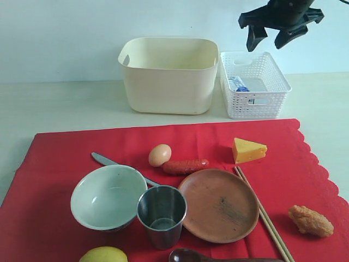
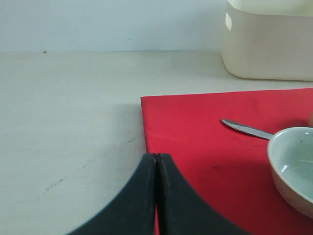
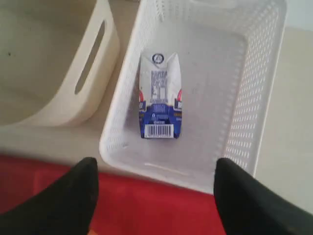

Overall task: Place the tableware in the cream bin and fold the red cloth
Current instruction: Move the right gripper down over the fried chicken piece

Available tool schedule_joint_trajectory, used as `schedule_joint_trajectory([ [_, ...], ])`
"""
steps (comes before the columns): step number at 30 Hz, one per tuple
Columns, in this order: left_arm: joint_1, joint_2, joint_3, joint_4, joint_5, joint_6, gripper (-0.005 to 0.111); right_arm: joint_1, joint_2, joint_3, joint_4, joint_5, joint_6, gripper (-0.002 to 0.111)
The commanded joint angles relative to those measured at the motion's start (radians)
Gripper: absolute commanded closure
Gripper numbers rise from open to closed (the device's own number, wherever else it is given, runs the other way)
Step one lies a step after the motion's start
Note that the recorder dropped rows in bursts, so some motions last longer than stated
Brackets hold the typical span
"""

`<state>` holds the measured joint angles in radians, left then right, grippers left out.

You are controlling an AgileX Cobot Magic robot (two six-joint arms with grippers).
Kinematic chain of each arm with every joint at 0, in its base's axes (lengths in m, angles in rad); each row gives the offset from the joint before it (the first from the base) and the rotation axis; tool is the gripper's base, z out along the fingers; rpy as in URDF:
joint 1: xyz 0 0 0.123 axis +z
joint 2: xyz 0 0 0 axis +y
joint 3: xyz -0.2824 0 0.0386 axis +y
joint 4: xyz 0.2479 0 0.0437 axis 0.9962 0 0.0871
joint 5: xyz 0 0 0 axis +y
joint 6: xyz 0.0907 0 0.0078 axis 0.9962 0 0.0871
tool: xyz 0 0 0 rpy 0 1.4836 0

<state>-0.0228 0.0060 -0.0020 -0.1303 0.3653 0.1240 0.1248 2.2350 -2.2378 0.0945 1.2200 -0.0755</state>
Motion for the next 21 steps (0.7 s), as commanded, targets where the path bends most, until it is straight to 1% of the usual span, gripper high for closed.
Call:
schedule_joint_trajectory([
  [1,0.002,-0.006,0.002,-0.004,-0.010,-0.002,0.107,0.003,-0.077,0.143,0.002,0.001,-0.012,0.044],
  [7,0.002,-0.006,0.002,-0.004,-0.010,-0.002,0.107,0.003,-0.214,0.401,0.000,0.001,-0.035,0.044],
  [13,0.002,-0.006,0.002,-0.004,-0.010,-0.002,0.107,0.003,-0.428,0.682,-0.009,-0.108,-0.111,0.044],
  [14,0.002,-0.006,0.002,-0.004,-0.010,-0.002,0.107,0.003,-0.507,0.768,-0.022,-0.139,-0.121,0.044],
  [15,0.002,-0.006,0.002,-0.004,-0.010,-0.002,0.107,0.003,-0.538,0.800,-0.027,-0.153,-0.123,0.044],
  [16,0.002,-0.006,0.002,-0.004,-0.010,-0.002,0.107,0.003,-0.616,0.880,-0.029,-0.192,-0.124,0.044],
  [18,0.002,-0.006,0.002,-0.004,-0.010,-0.002,0.107,0.003,-0.719,0.979,-0.026,-0.246,-0.124,0.044],
  [21,0.002,-0.006,0.002,-0.004,-0.010,-0.002,0.107,0.003,-0.844,1.075,-0.022,-0.267,-0.124,0.044],
])
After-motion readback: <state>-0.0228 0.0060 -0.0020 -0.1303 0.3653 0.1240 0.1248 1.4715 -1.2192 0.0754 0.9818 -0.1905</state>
